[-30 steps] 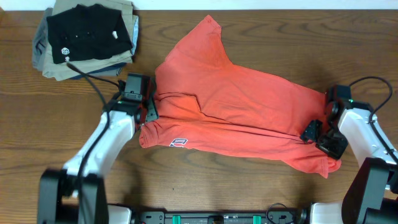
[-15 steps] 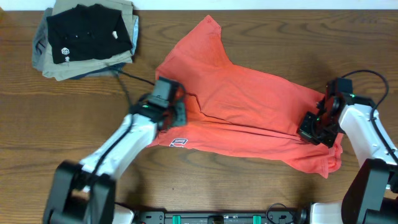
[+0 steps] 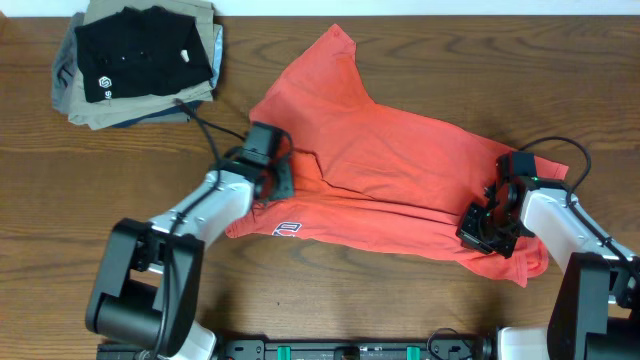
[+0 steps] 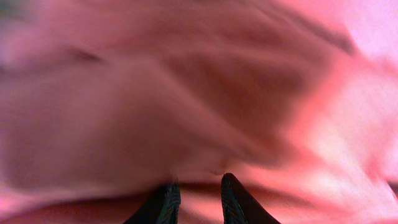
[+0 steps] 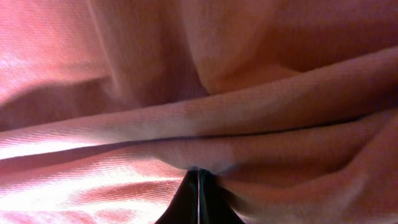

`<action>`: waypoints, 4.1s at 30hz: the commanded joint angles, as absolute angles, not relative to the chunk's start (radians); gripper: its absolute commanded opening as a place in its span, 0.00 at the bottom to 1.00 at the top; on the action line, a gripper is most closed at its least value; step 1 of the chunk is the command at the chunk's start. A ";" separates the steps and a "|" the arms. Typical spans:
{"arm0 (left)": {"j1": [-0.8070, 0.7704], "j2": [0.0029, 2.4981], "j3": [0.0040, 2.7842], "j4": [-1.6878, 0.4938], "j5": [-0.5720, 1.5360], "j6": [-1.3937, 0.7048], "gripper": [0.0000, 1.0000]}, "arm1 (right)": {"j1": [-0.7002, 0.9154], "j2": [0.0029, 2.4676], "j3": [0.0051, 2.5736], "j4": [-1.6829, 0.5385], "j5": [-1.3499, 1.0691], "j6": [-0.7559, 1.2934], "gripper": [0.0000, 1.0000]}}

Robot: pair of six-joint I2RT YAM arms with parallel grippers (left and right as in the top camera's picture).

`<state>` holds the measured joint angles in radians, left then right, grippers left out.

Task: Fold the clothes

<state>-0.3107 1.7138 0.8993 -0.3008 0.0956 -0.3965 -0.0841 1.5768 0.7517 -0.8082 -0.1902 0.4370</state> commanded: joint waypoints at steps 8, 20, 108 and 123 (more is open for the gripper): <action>-0.121 1.720 0.914 -0.255 0.034 -0.401 0.25 | -0.072 1.588 0.705 -0.835 -0.087 0.540 0.01; 0.002 1.583 0.917 -0.325 -0.006 -0.402 0.25 | -0.077 1.561 0.745 -1.028 0.110 0.747 0.01; -0.258 1.503 0.916 -0.278 0.124 -0.400 0.36 | -0.053 1.526 0.883 -0.953 -0.334 0.292 0.06; -0.258 1.483 0.916 -0.490 0.043 -0.400 0.95 | 0.180 1.526 0.824 -0.923 -0.263 0.484 0.10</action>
